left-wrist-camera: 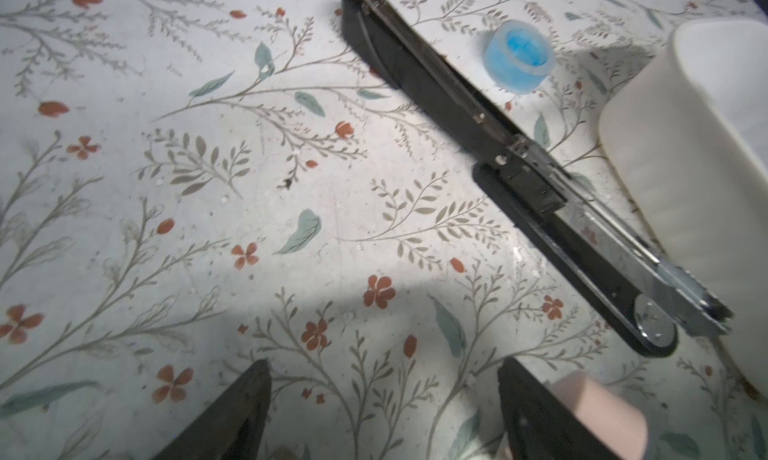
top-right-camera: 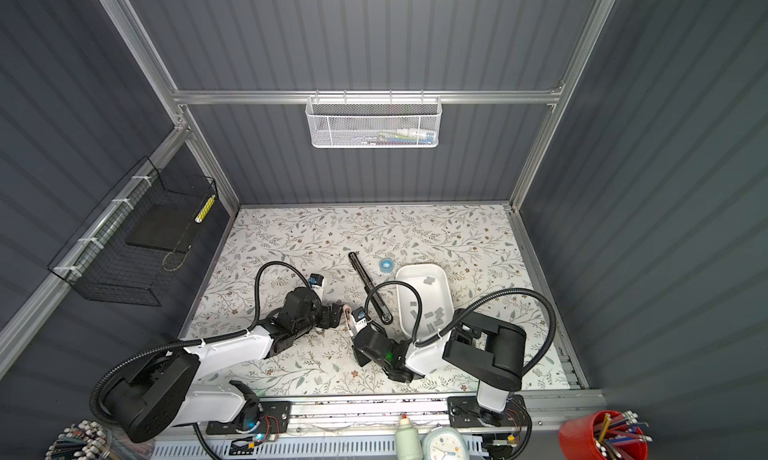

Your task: Load the staples into the stapler

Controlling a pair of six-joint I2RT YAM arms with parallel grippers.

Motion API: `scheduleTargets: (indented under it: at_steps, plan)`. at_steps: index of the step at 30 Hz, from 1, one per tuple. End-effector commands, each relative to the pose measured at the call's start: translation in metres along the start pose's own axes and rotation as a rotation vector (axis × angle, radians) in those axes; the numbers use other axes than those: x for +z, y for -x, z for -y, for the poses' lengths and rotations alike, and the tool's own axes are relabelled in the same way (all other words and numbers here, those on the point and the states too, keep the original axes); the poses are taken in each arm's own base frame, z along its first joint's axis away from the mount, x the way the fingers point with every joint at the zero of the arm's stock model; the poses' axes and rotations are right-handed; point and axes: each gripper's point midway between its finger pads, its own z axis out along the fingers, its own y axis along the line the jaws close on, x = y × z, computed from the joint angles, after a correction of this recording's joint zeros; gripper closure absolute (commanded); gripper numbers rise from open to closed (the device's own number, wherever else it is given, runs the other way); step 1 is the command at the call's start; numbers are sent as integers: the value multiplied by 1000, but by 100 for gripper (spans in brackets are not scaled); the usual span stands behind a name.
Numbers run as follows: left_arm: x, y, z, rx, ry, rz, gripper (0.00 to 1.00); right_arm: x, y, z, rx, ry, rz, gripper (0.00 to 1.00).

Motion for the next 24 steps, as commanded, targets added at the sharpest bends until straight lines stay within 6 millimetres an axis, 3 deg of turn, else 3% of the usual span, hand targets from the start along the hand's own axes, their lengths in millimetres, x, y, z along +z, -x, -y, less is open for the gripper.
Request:
scheduleTargets:
  at_steps: [1, 12, 21, 24]
  plan:
    - [-3, 9, 19, 59, -102, 41, 13, 2, 1, -2, -7, 2, -1, 71]
    - [-14, -6, 42, 113, -255, 23, 12, 0, 1, 2, -2, -15, 8, 70]
    - [-4, -21, 37, 109, -237, -19, 12, -4, 1, 4, 7, -13, 15, 67]
    - [-9, -15, 36, 113, -218, -5, 12, -6, 2, 6, 5, -18, 20, 63]
